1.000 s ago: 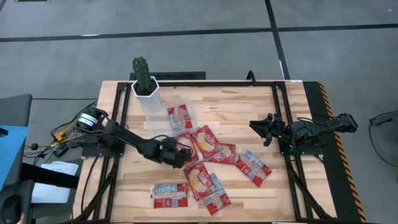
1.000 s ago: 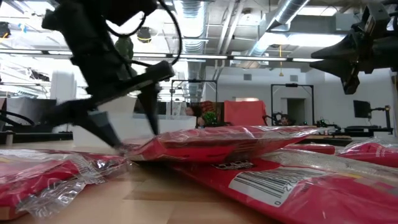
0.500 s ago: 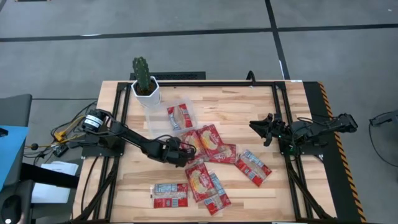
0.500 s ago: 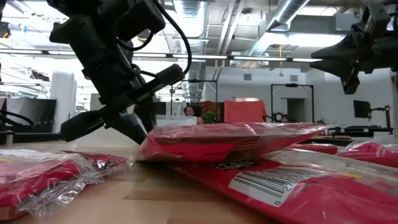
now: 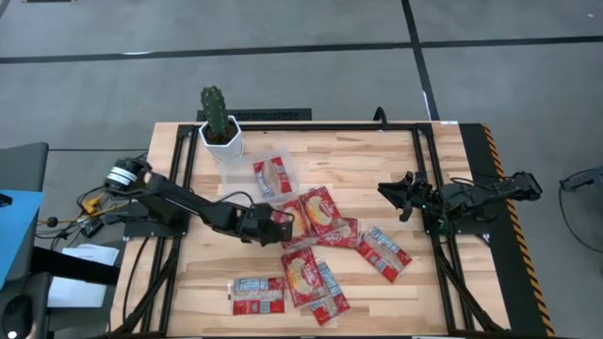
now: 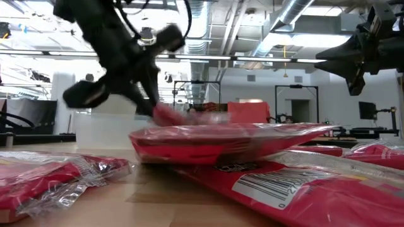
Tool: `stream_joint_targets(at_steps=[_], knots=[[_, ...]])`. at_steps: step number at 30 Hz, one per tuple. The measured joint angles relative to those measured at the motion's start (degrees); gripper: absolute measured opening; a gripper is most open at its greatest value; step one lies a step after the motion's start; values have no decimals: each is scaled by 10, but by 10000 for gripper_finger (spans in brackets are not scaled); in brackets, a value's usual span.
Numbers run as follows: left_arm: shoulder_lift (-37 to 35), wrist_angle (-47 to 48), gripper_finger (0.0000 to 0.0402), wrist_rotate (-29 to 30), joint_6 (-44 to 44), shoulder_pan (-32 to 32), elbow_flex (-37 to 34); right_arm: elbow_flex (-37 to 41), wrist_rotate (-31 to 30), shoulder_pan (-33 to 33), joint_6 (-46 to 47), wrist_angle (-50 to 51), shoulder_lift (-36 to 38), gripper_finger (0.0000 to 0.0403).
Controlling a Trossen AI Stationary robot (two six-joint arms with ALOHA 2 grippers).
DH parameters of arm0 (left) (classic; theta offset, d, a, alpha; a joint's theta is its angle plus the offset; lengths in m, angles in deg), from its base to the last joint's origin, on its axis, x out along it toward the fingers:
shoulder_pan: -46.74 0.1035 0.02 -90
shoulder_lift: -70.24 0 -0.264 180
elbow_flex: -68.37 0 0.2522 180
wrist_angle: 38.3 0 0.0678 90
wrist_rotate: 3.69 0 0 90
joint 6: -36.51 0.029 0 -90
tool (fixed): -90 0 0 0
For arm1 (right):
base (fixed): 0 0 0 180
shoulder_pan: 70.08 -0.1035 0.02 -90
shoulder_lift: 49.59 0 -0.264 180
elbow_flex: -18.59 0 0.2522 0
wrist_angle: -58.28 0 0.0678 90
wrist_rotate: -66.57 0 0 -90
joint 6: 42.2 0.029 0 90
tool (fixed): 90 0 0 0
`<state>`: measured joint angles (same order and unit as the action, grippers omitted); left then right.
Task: Sort popcorn bags into baskets
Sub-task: Put the red popcorn bag into the transparent bin
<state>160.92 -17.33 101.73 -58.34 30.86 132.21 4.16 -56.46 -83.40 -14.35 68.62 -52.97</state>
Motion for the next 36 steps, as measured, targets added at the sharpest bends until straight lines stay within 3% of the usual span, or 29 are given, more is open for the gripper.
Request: stream_joint_targets(at_steps=[5, 10, 14, 22, 27, 36], knots=[[-66, 1, 0, 13, 21, 0, 0, 0, 0, 0, 0, 0, 0, 126], [-145, 35, 0, 76, 23, 2, 1, 0, 0, 0, 0, 0, 0, 123], [-203, 133, 0, 106, 41, 26, 1, 0, -4, 0, -8, 0, 0, 124], [-293, 386, 0, 90, 70, 97, 1, 0, -8, 0, -13, 0, 0, 121], [-303, 469, 0, 64, 90, 123, 1, 0, -8, 0, -14, 0, 0, 122], [-238, 474, 0, 29, 140, 165, 1, 0, -19, 0, -14, 0, 0, 123]])
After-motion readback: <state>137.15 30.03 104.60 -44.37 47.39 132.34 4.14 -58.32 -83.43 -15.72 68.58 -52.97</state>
